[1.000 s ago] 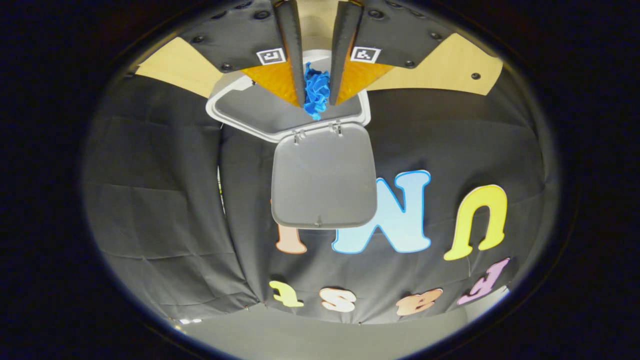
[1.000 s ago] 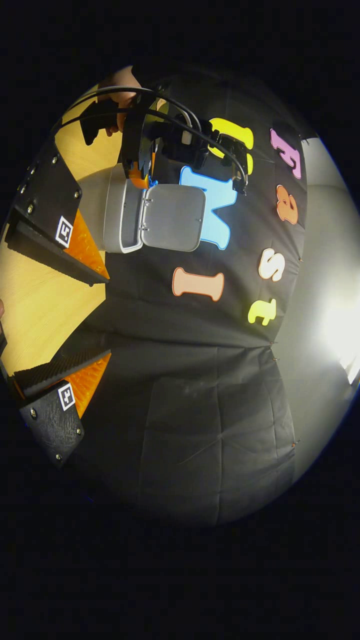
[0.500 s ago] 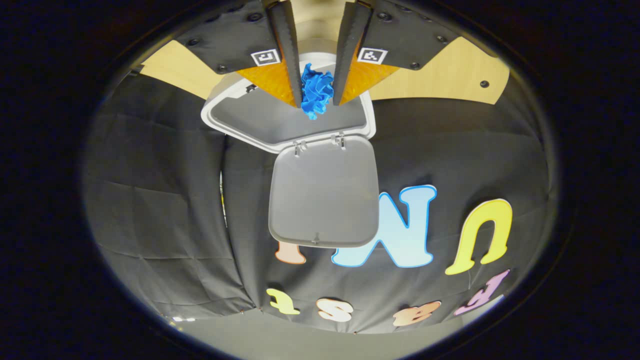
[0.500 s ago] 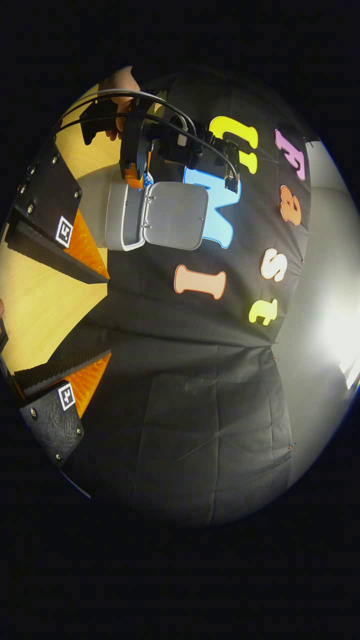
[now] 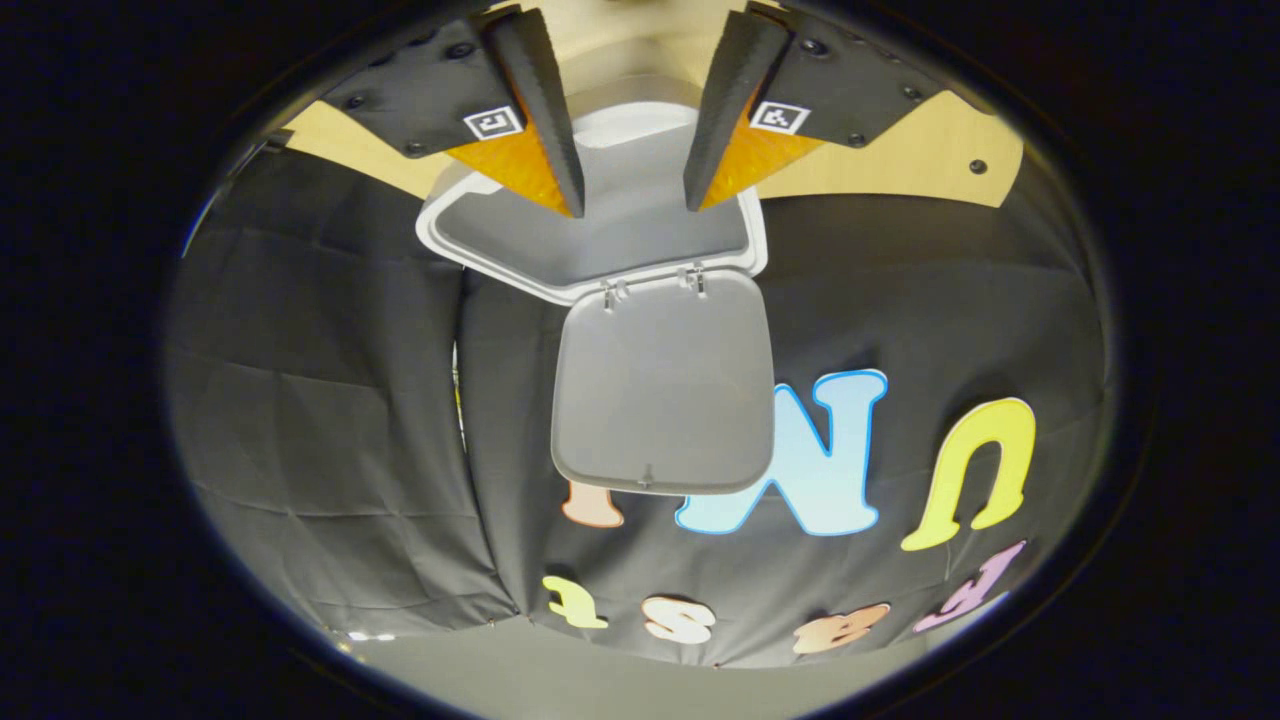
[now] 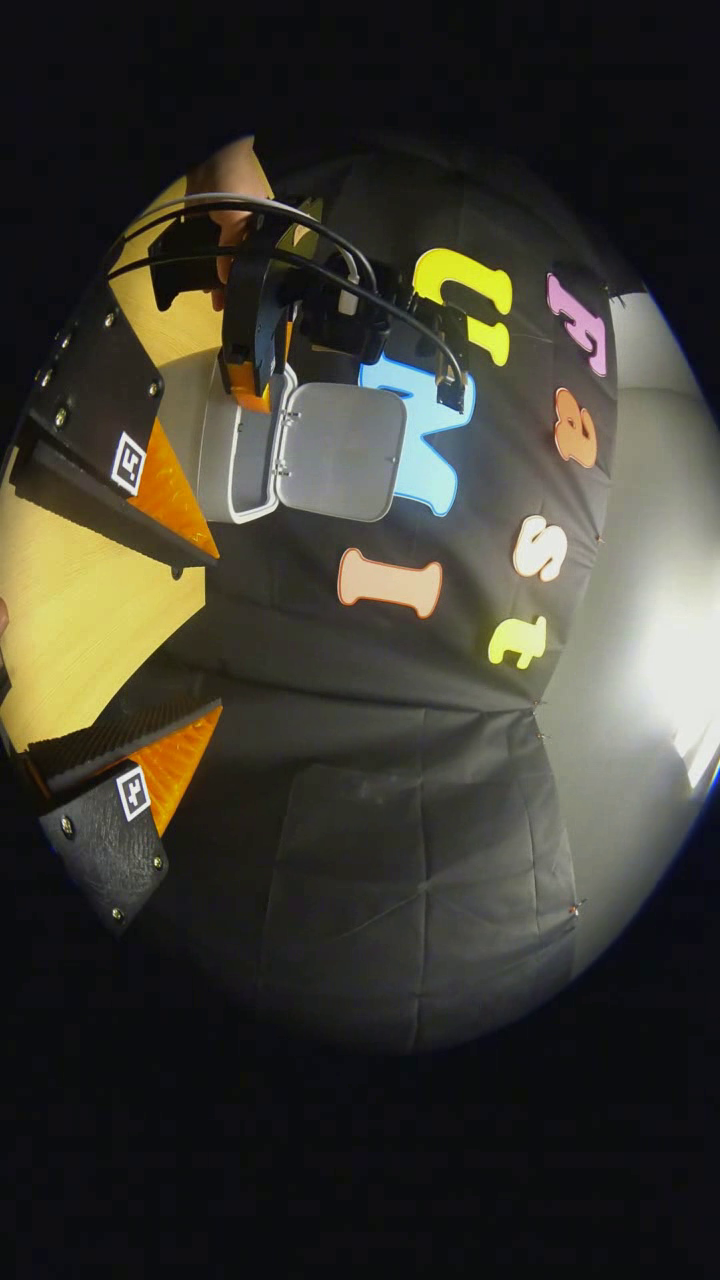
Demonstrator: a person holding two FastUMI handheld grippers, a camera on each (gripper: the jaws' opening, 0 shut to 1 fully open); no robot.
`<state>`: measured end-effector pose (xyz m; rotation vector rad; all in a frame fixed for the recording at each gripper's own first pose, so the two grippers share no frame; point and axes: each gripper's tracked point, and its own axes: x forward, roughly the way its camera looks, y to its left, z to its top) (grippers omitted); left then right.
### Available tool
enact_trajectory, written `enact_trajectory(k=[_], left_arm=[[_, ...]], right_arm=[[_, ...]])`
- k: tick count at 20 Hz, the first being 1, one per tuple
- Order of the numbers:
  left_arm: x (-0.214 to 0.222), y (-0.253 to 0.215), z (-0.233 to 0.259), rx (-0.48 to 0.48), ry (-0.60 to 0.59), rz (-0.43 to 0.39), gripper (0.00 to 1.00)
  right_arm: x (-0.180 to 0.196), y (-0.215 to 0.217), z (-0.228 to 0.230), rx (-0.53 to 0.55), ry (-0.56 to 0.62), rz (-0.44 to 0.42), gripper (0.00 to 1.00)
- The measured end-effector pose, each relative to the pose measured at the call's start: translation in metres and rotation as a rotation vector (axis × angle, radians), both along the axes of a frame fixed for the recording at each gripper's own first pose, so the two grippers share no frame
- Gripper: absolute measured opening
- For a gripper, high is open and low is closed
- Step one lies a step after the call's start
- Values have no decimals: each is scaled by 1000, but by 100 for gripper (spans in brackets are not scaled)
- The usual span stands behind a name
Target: Press the lid of the desktop garbage bin to open it, pick up the crumpled paper on the desktop and throw it into the bin, then pick up the pop can on the desktop and drop it into the bin, and finally close the garbage bin lid.
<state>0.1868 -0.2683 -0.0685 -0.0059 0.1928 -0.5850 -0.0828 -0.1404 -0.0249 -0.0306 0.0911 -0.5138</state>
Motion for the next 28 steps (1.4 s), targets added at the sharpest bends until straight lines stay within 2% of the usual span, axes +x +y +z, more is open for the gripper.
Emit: enact_trajectory(k=[2, 4, 6, 15, 21, 26, 28], left_arm=[[-3, 3, 3, -18, 3, 4, 81], [-7, 9, 4, -27, 7, 13, 84], [-11, 21, 8, -37, 2, 33, 91], [-45, 87, 30, -66, -54, 133, 95], [-71, 138, 40, -75, -79, 218, 96], [-94, 183, 37, -74, -76, 293, 96], [-103, 204, 34, -72, -68, 330, 96]], right_arm=[[4, 4, 1, -3, -1, 19, 83], [9, 10, 3, 0, -8, 42, 83], [16, 17, 6, 3, -19, 74, 83], [39, 54, 21, 22, -95, 223, 83], [47, 91, 20, 24, -92, 338, 83], [53, 130, 8, 78, -65, 464, 83], [56, 144, 1, 111, -51, 511, 98]])
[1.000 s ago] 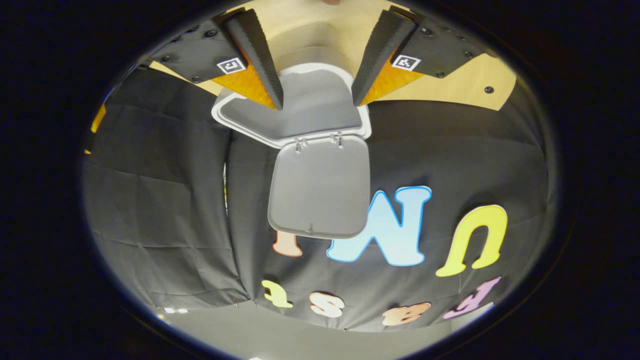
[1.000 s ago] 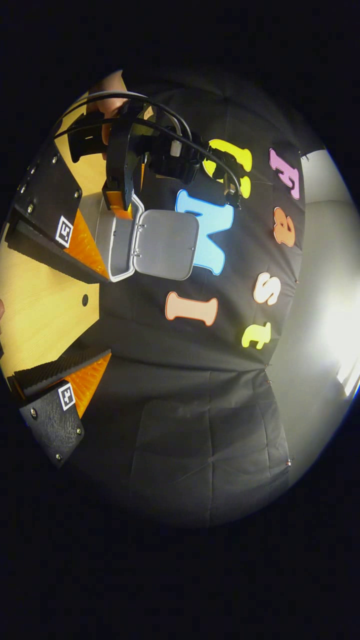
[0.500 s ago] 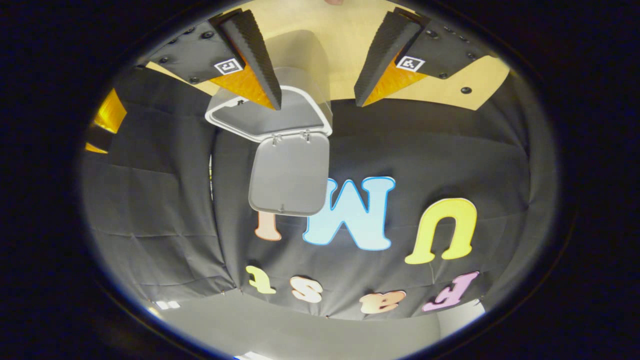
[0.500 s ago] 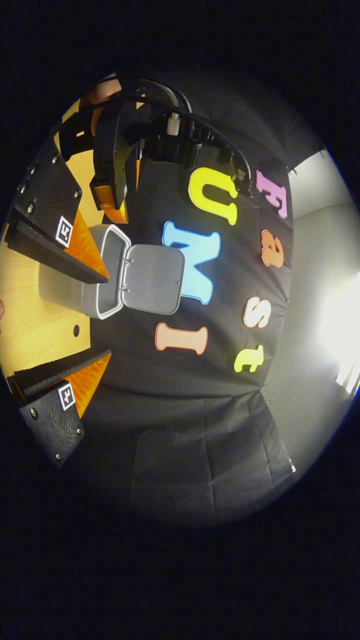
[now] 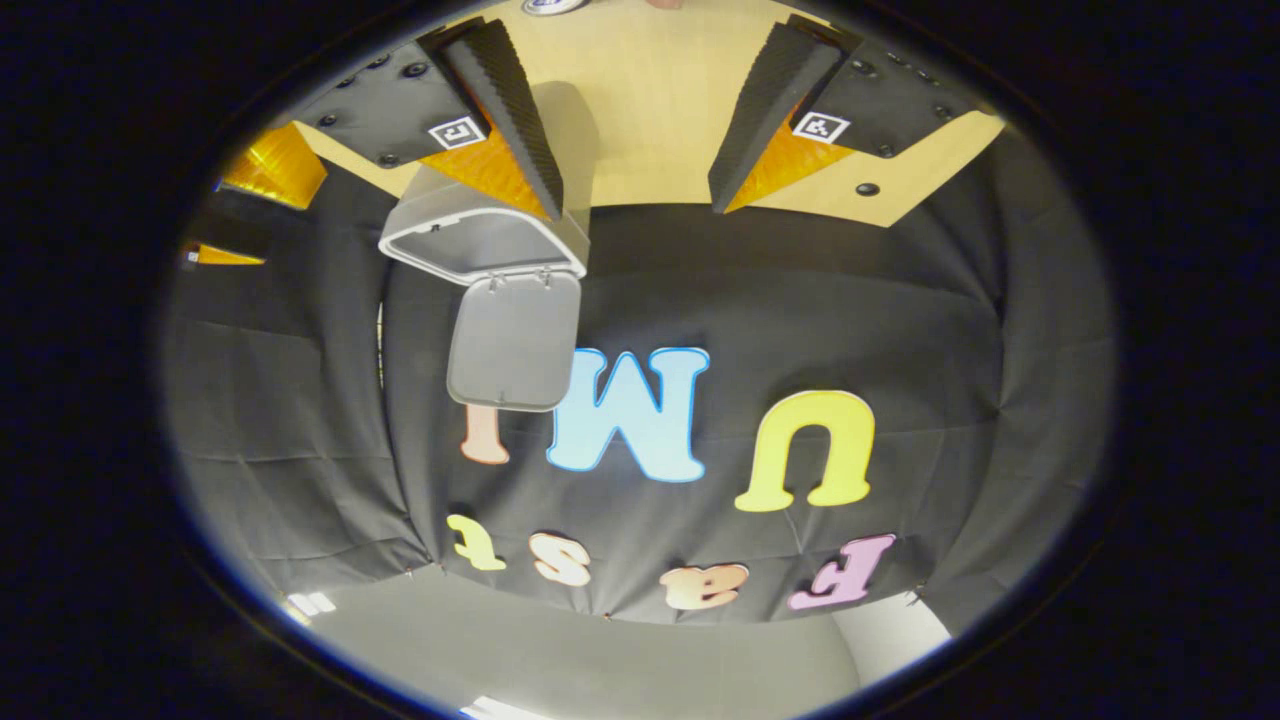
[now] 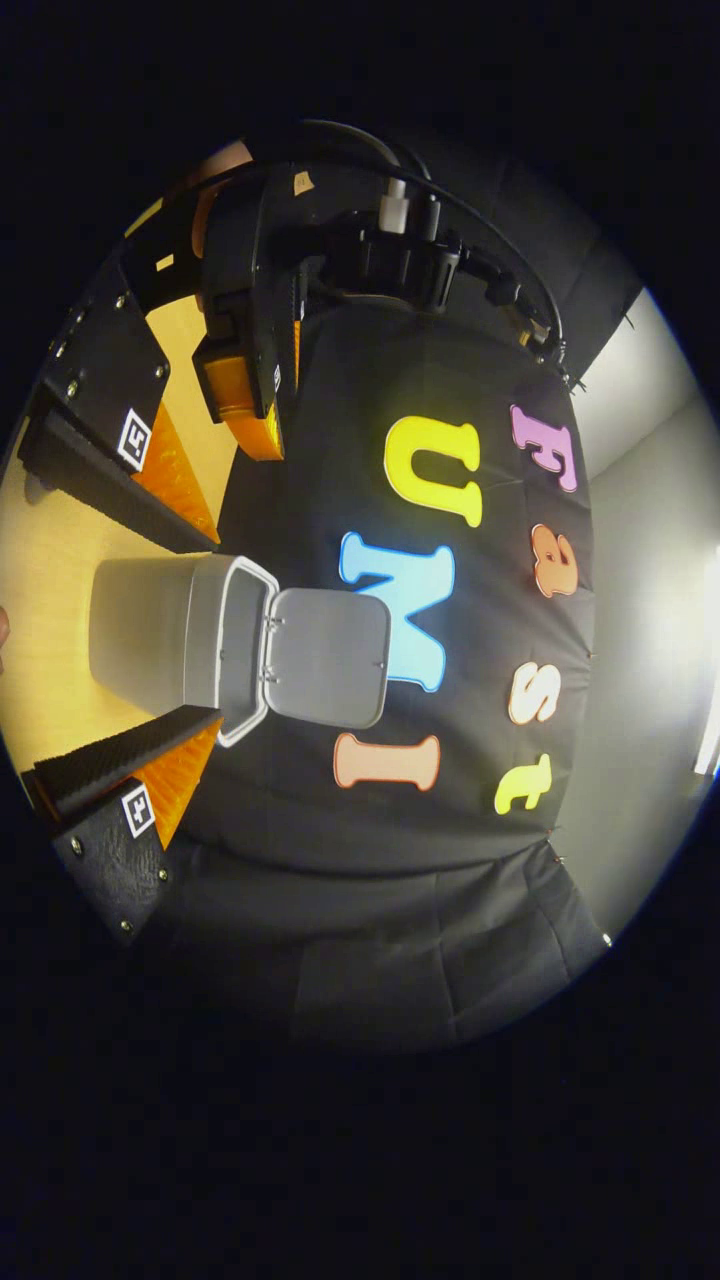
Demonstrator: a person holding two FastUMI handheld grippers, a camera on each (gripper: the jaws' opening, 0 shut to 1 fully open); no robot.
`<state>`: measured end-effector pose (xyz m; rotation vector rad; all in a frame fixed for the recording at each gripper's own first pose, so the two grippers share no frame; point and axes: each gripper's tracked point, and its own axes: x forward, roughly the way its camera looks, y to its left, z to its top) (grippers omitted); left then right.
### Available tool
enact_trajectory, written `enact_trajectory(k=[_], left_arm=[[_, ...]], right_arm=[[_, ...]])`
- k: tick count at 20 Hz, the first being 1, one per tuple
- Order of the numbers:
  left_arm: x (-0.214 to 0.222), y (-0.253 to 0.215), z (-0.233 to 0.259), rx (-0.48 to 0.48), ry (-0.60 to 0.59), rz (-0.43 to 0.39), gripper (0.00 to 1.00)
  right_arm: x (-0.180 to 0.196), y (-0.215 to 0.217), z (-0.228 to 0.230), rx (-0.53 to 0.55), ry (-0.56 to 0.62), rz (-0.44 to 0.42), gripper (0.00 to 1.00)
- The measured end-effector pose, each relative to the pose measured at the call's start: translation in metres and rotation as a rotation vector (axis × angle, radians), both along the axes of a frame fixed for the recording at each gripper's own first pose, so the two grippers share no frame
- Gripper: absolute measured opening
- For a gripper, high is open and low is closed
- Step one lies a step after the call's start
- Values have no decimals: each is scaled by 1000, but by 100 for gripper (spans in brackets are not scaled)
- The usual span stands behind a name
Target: Press the lid of the desktop garbage bin to open it, pick up the crumpled paper on the desktop and throw it into the bin, then pick up the pop can on the desktop and drop it into the bin, and finally close the garbage bin lid.
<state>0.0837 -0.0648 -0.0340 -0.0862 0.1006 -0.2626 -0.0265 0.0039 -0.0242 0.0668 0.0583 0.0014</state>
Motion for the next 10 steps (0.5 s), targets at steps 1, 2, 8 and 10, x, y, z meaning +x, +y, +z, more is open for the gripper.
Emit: enact_trajectory(k=[1, 2, 8, 10], left_arm=[[-3, 10, -2, 4, 3, 20, 95], [-5, 19, -2, 9, 4, 41, 96], [-22, 61, -1, 25, -15, 120, 95], [-29, 70, -5, 24, -10, 137, 96]], right_arm=[[2, 6, -5, 3, 13, 20, 96], [4, 12, -9, -1, 26, 37, 96], [8, 58, -35, -20, 86, 167, 96], [7, 75, -51, -24, 134, 221, 96]])
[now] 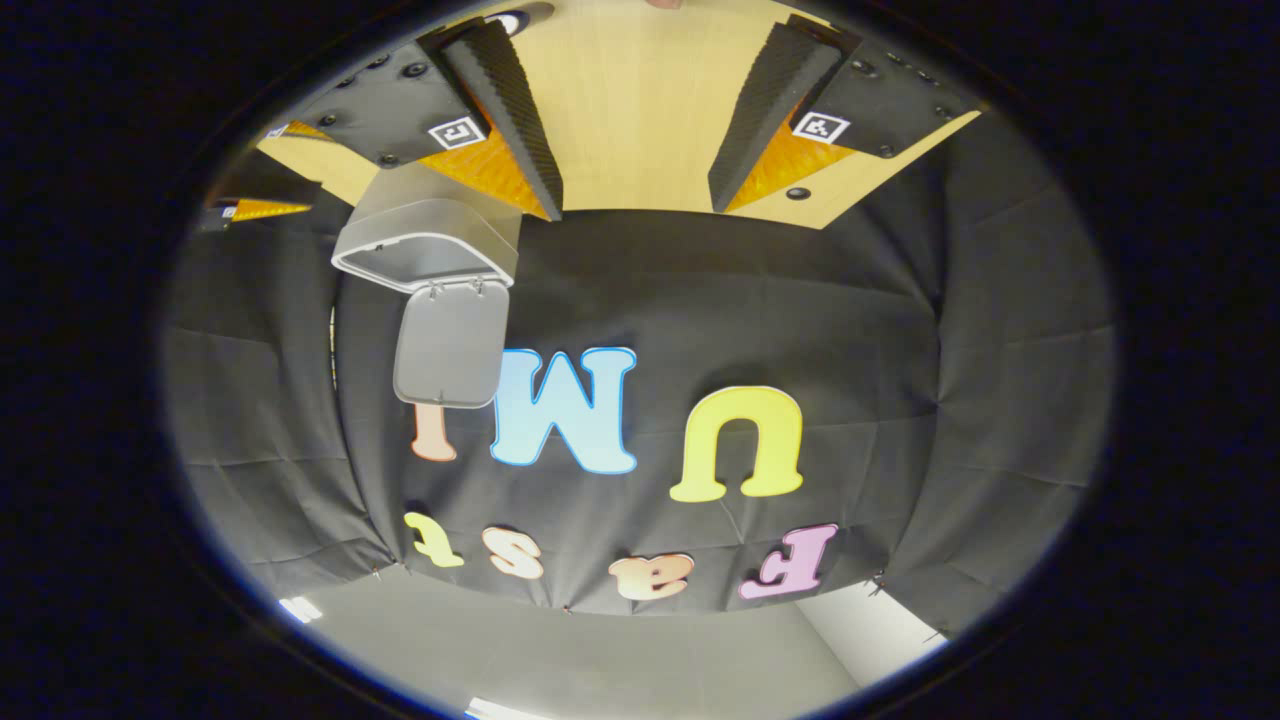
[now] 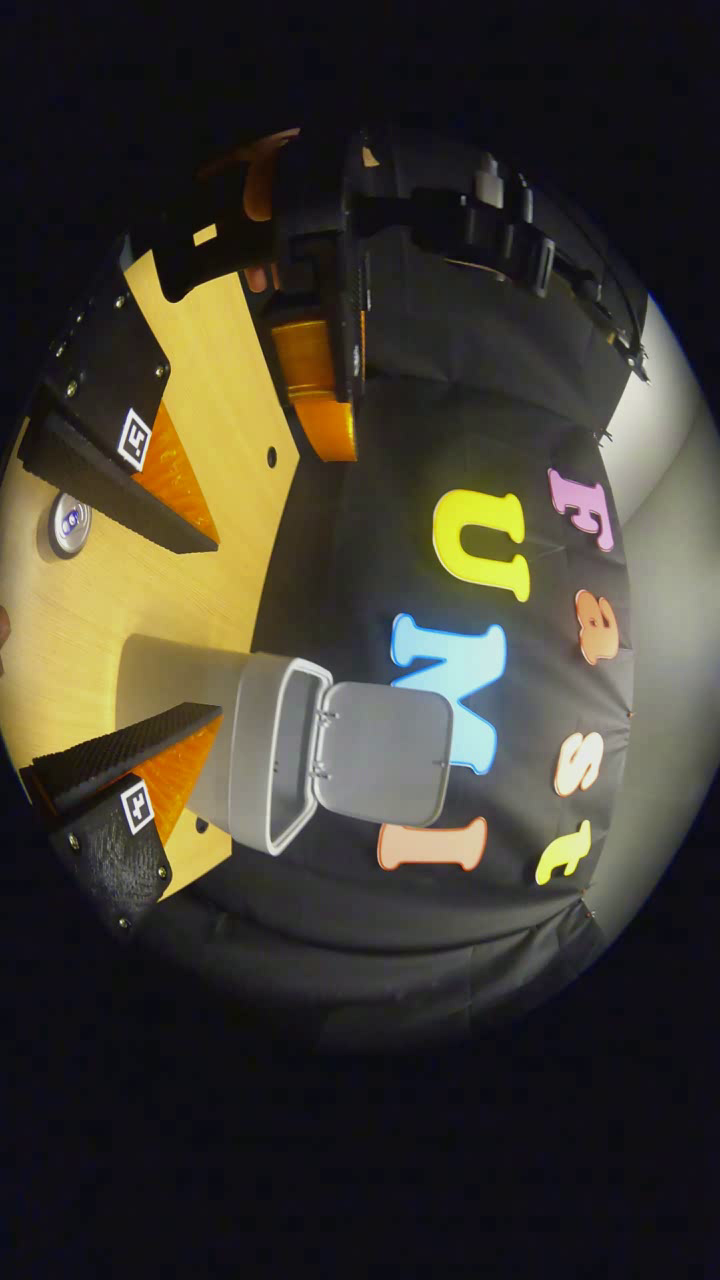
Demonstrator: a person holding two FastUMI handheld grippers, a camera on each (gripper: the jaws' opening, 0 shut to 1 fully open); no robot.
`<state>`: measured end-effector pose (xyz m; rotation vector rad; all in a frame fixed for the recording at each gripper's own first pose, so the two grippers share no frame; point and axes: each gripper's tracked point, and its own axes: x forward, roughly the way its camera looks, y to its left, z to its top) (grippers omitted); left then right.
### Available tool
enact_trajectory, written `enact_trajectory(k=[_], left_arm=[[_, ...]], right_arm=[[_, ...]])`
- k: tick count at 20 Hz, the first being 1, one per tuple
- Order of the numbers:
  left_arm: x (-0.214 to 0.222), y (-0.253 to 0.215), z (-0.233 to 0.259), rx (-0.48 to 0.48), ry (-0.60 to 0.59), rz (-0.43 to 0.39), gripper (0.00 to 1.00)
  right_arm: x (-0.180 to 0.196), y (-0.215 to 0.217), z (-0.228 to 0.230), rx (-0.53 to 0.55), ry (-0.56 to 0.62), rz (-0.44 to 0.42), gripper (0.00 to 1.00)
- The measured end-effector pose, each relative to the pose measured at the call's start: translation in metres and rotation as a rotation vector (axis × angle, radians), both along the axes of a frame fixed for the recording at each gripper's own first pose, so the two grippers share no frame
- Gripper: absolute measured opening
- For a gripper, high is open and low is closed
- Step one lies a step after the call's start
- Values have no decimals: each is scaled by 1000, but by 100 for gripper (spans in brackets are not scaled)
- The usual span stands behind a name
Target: Press the lid of the desktop garbage bin to open it, pick up the crumpled paper on the desktop and throw it into the bin, then pick up the pop can on the desktop and drop it into the bin, and finally close the garbage bin lid.
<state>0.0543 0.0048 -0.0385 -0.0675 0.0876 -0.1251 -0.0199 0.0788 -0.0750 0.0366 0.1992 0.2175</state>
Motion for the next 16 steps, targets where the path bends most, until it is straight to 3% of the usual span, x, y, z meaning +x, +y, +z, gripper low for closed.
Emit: enact_trajectory(k=[8, 16], left_arm=[[-18, 29, -16, -16, 29, 62, 96], [-22, 39, -18, -20, 36, 95, 96]], right_arm=[[-11, 53, -77, -37, 235, 191, 97], [-25, 71, -129, -53, 408, 279, 97]])
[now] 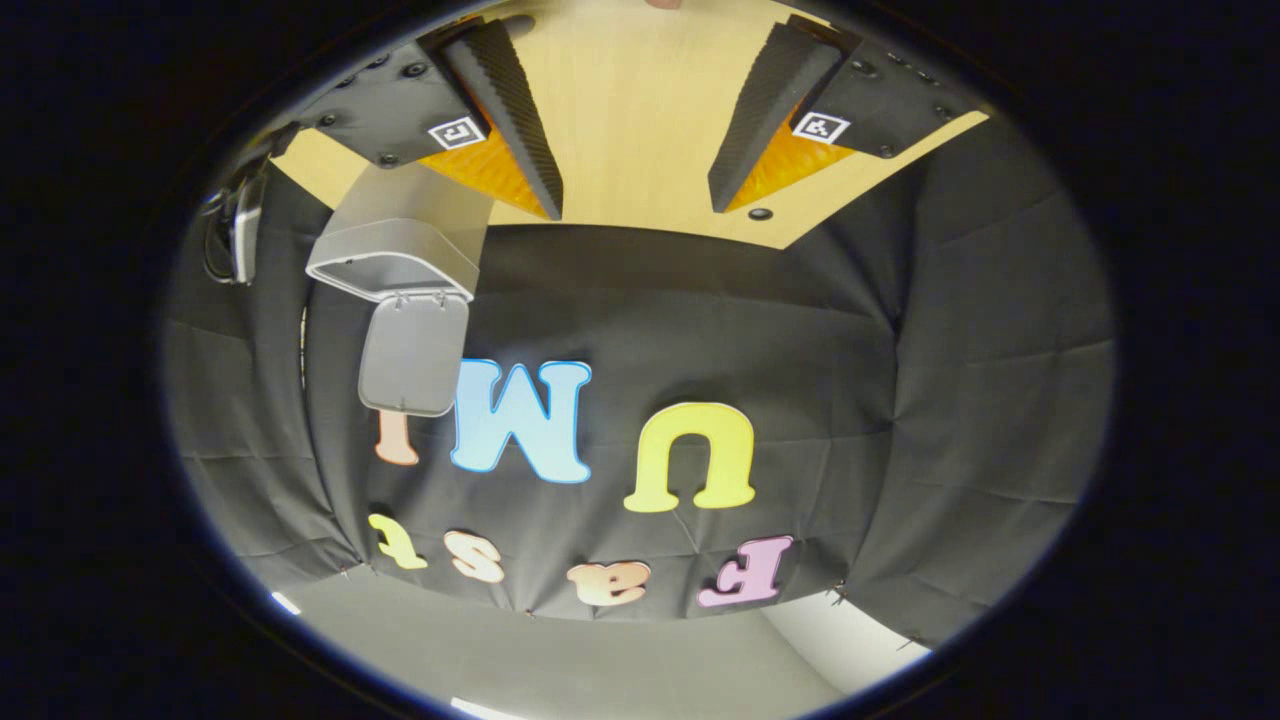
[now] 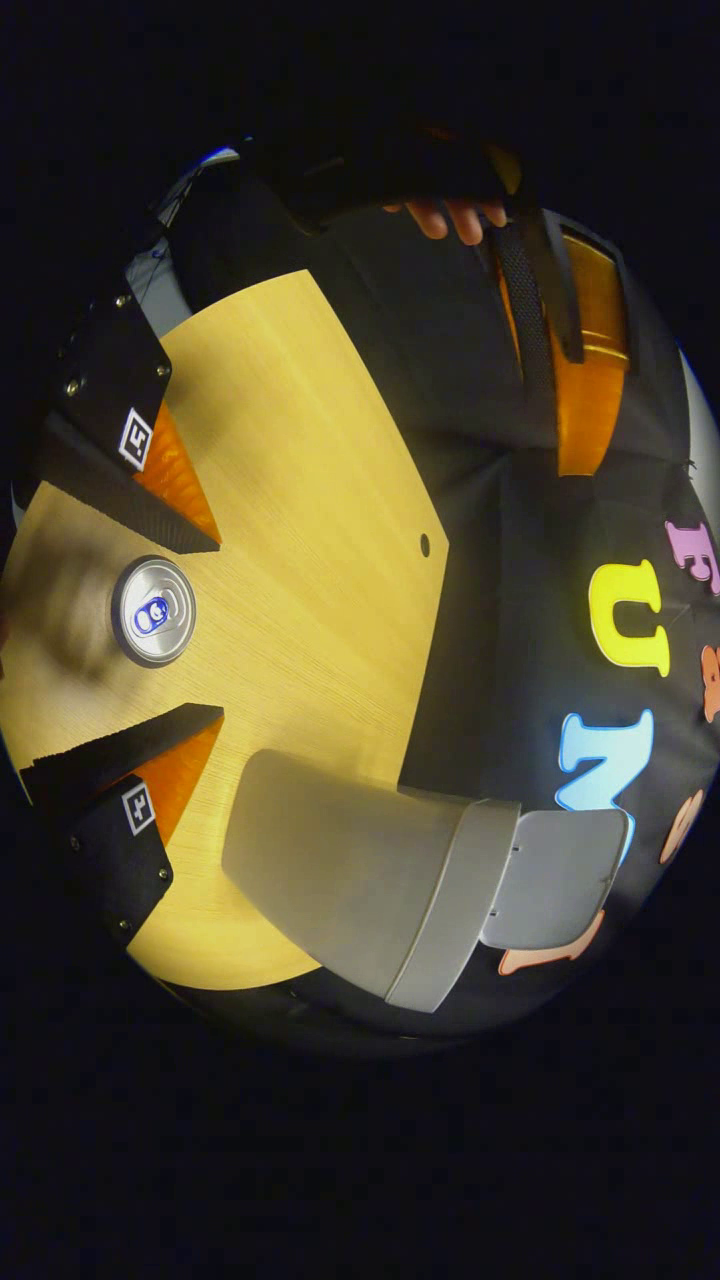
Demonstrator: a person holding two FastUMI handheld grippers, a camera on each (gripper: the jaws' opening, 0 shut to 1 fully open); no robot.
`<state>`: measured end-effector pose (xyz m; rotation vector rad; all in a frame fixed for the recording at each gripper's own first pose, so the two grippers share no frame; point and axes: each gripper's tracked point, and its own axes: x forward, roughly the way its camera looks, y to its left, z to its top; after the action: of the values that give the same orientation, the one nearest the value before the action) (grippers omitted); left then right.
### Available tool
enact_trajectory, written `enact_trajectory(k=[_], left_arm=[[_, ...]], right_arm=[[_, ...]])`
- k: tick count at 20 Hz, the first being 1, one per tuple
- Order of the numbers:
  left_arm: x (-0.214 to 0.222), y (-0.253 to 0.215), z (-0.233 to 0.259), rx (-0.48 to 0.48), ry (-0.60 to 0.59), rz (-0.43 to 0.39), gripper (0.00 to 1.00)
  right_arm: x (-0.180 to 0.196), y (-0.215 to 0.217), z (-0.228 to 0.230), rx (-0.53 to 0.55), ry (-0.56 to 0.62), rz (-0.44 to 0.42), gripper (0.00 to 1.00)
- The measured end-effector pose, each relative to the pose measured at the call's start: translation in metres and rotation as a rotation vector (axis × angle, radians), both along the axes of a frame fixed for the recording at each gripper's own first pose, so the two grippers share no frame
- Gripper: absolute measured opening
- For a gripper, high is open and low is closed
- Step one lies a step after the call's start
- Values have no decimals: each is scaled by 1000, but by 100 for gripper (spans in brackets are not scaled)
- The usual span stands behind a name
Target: Press the lid of the desktop garbage bin to open it, pick up the crumpled paper on the desktop and throw it into the bin, then pick up the pop can on the desktop and drop it into the bin, and finally close the garbage bin lid.
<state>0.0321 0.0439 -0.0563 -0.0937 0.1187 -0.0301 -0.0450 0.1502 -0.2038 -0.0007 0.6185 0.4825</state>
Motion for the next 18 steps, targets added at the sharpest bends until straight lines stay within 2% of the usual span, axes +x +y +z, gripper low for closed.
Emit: enact_trajectory(k=[7, 13, 15, 16, 18], left_arm=[[-1, 3, 2, 7, 0, 12, 95], [-1, 3, 3, 20, -4, 15, 96], [1, 2, 4, 20, -2, 13, 96], [1, 2, 4, 21, -2, 13, 95], [0, 1, 4, 21, -1, 11, 96]], right_arm=[[-13, 8, -35, -41, 127, 31, 97], [-17, 9, -48, -47, 171, 45, 96], [-15, 7, -48, -55, 164, 39, 93], [-16, 5, -47, -59, 163, 36, 85], [-14, 3, -47, -68, 155, 28, 84]])
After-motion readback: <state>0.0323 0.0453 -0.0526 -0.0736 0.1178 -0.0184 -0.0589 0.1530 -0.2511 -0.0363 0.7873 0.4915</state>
